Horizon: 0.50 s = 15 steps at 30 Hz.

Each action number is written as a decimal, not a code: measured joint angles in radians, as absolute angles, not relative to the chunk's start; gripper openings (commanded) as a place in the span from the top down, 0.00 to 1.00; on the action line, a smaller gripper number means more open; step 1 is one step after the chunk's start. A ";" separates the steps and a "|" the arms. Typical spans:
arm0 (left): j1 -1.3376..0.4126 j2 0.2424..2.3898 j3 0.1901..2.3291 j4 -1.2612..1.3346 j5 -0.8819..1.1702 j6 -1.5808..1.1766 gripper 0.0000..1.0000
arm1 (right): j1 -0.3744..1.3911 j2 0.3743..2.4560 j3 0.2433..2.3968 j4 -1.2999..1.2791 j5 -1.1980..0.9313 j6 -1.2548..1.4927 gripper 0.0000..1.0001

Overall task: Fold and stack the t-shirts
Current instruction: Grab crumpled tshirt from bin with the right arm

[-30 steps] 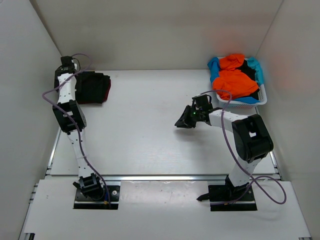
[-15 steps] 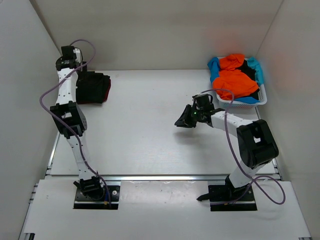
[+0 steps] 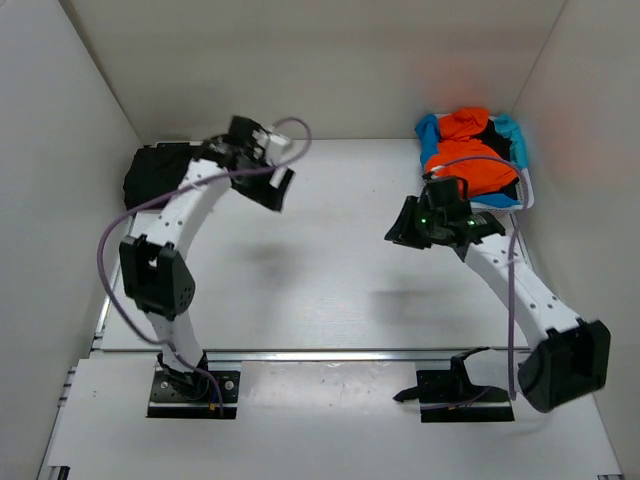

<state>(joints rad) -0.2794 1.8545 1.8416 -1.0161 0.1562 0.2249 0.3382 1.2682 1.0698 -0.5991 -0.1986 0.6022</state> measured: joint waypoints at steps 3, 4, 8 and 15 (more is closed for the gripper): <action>-0.450 1.709 1.651 -1.015 0.186 0.235 0.02 | 0.316 1.157 1.088 -0.723 -0.147 0.585 0.73; -0.498 1.661 1.592 -1.017 0.194 0.236 0.01 | 0.302 1.122 1.092 -0.765 -0.136 0.580 0.72; -0.589 1.519 1.442 -1.018 0.251 0.231 0.01 | 0.164 1.002 1.151 -0.930 -0.133 0.546 0.69; -0.535 1.476 1.328 -1.010 0.292 0.229 0.01 | -0.330 0.994 1.362 -1.028 -0.208 0.362 0.62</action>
